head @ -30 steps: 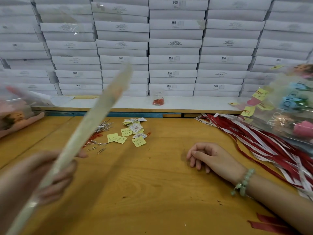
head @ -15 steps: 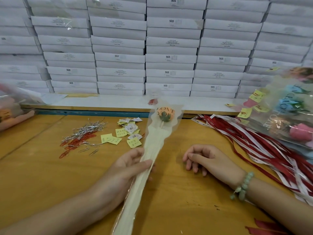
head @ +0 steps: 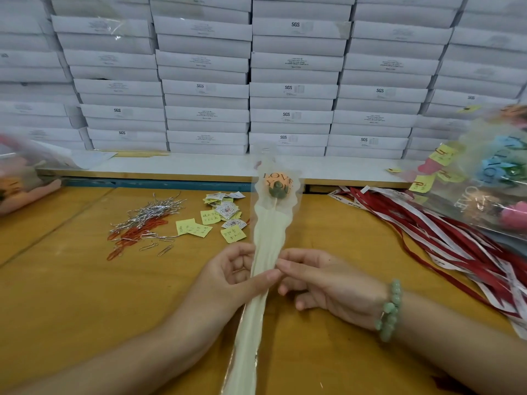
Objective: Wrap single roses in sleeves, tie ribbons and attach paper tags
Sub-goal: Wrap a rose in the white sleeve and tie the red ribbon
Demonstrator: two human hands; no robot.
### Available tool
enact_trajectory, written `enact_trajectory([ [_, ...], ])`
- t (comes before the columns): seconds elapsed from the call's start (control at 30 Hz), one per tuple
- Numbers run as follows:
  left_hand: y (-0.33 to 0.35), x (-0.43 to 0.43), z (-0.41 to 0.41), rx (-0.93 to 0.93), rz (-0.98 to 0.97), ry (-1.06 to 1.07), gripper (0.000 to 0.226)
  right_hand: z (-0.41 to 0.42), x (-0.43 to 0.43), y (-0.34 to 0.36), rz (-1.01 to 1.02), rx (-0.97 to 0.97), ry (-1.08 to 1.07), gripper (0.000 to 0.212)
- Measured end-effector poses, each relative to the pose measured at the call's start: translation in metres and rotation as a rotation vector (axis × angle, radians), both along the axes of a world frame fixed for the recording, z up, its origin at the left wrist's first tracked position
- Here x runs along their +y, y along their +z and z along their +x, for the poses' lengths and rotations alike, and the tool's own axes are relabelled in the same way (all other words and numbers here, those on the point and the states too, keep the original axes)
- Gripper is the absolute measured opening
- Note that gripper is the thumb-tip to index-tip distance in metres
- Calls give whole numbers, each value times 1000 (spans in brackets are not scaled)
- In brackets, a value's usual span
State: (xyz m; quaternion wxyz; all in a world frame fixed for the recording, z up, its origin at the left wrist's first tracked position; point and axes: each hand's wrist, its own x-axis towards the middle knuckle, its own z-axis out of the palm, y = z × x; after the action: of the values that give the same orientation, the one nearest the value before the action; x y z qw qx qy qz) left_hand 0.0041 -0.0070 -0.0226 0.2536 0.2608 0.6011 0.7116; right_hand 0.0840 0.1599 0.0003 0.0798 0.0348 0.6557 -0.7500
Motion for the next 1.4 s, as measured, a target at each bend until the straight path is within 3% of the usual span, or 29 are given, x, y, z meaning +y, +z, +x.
enact_trajectory([
  [0.13,1,2,2,65,-51,-26,61,1,0,-4,-51,35,-54,31],
  [0.3,1,2,6,84,-89,-71,56,1,2,-5,-53,34,-38,54],
  [0.47,5,-1,0,-188,47,-130,35,1,5,-6,-123,43,-35,50],
  [0.6,9,-5,-8,-269,47,-293,21,1,5,-6,-155,42,-43,43],
  [0.93,12,-5,-15,-304,75,-454,49,2,5,-6,-152,48,-49,48],
  [1.13,9,-6,-14,-187,10,-447,23,1,5,-7,-148,56,-30,39],
  [1.4,12,-8,-13,-199,-23,-435,24,2,5,-5,-157,58,-14,53],
])
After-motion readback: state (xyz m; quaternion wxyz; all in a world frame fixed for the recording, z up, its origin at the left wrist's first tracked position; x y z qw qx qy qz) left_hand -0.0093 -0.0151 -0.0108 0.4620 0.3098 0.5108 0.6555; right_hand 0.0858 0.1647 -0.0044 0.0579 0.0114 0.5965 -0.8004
